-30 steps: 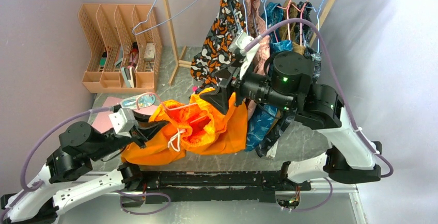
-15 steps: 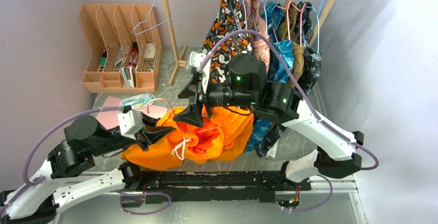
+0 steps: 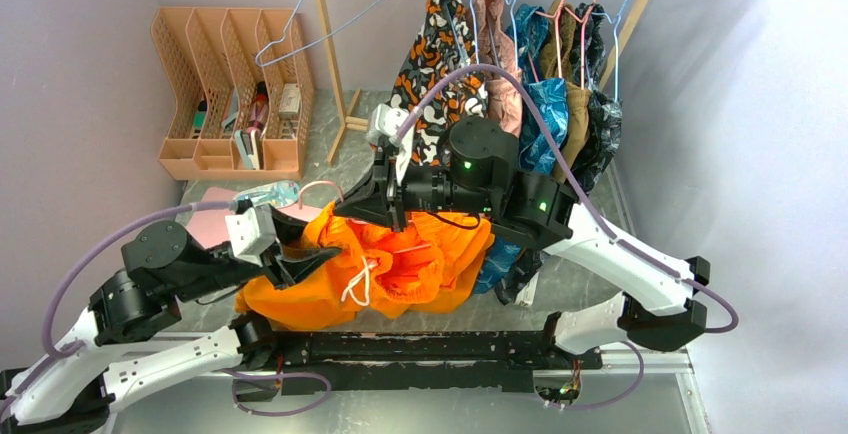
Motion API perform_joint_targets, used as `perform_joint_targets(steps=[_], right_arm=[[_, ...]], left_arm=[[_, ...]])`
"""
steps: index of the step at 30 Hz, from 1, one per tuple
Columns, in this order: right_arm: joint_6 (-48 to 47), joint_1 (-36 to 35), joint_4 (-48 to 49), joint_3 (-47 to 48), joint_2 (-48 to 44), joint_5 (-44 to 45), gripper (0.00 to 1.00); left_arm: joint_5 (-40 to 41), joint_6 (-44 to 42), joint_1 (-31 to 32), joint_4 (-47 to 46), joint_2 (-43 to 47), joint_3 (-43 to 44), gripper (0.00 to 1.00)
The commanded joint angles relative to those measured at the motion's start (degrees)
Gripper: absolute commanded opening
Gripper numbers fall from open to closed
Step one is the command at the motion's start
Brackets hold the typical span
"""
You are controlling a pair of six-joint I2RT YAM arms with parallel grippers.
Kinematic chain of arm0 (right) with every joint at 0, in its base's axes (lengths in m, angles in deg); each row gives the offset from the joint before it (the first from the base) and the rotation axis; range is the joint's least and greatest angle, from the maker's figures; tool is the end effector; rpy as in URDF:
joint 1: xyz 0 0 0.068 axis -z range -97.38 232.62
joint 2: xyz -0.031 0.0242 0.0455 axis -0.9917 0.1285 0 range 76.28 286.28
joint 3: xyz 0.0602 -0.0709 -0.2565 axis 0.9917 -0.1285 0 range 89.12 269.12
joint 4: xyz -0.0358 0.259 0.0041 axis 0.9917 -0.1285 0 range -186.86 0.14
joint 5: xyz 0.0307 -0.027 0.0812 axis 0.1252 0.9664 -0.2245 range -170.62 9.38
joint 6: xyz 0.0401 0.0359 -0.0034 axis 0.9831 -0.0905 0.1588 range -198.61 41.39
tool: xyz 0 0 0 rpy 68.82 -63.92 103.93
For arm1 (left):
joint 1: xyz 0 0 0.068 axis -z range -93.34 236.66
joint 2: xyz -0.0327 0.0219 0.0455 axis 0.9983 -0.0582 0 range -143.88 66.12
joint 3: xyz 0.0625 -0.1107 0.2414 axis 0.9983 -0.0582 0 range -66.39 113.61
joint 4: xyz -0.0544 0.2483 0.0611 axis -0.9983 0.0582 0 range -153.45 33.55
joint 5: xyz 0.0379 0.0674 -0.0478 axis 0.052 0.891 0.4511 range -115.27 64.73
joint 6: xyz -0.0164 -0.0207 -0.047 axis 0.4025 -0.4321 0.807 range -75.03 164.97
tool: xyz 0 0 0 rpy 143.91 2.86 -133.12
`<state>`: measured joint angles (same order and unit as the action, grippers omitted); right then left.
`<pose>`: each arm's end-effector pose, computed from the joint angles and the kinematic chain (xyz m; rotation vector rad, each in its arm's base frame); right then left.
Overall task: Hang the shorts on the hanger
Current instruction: Hang the shorts on the hanger.
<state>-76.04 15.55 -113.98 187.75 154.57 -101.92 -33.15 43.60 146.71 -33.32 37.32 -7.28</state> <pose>0.0981 0.2649 0.5064 -1.1975 1.3192 1.2089 0.0352 -0.0710 0.4164 0.9338 1.3506 -0.9035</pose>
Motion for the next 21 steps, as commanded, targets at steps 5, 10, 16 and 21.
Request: perform_joint_targets(steps=[5, 10, 16, 21], right_arm=[[1.28, 0.44, 11.41, -9.62, -9.36, 10.77, 0.0], [1.06, 0.5, 12.52, -12.32, -11.9, 14.63, 0.0], [1.31, 0.48, 12.52, -13.64, -13.7, 16.44, 0.0], [2.55, 0.51, 14.37, -16.12, -15.43, 18.89, 0.0]], left_arm=[[6.73, 3.5, 0.05, 2.99, 5.96, 1.64, 0.58], [11.46, 5.45, -0.01, 5.02, 8.43, 0.72, 0.6], [17.95, 6.34, 0.02, 5.71, 8.97, 0.95, 0.6], [19.64, 7.64, 0.04, 4.24, 8.41, -0.63, 0.57]])
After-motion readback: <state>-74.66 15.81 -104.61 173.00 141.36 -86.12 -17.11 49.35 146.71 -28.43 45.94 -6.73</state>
